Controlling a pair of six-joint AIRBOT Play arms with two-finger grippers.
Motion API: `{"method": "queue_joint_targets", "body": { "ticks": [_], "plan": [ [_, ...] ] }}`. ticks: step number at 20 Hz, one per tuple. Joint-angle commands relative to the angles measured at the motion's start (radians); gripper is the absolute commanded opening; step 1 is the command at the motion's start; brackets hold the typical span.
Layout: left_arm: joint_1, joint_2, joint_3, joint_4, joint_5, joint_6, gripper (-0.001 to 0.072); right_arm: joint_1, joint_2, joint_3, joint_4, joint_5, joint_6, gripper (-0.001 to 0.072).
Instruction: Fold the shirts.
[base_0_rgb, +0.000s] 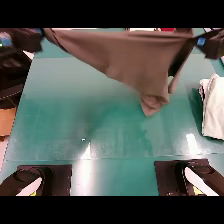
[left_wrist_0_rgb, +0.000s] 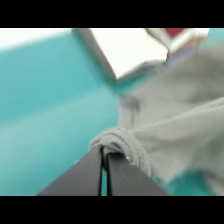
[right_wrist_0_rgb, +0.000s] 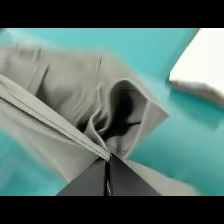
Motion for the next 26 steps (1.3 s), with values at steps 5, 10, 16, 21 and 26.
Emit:
{"method": "queue_joint_targets", "body": {
  "ticks": [5, 10, 16, 21, 26],
  "plan": [
    [-0.001, 0.145, 0.320, -0.031, -0.092, 0.004, 0.0021, 0.003, 0.077, 0.307, -0.003, 0.006, 0.000, 0.0017],
    [-0.001, 0.145, 0.301, -0.060, -0.200, -0.013, 0.0021, 0.003, 0.020, 0.360, 0.007, 0.076, 0.099, 0.0017],
    [0.000, -0.043, 0.004, -0.058, -0.399, -0.026, 0.0022, 0.039, -0.297, 0.359, 0.004, 0.418, 0.156, 0.0017],
    [0.000, -0.192, -0.324, -0.024, -0.283, -0.014, 0.0022, 0.179, -0.502, 0.135, -0.003, 0.328, 0.154, 0.0018],
    [0.000, -0.243, -0.405, 0.025, -0.159, -0.019, 0.0022, 0.231, -0.605, -0.028, 0.000, 0.046, 0.146, 0.0422]
  ]
}}
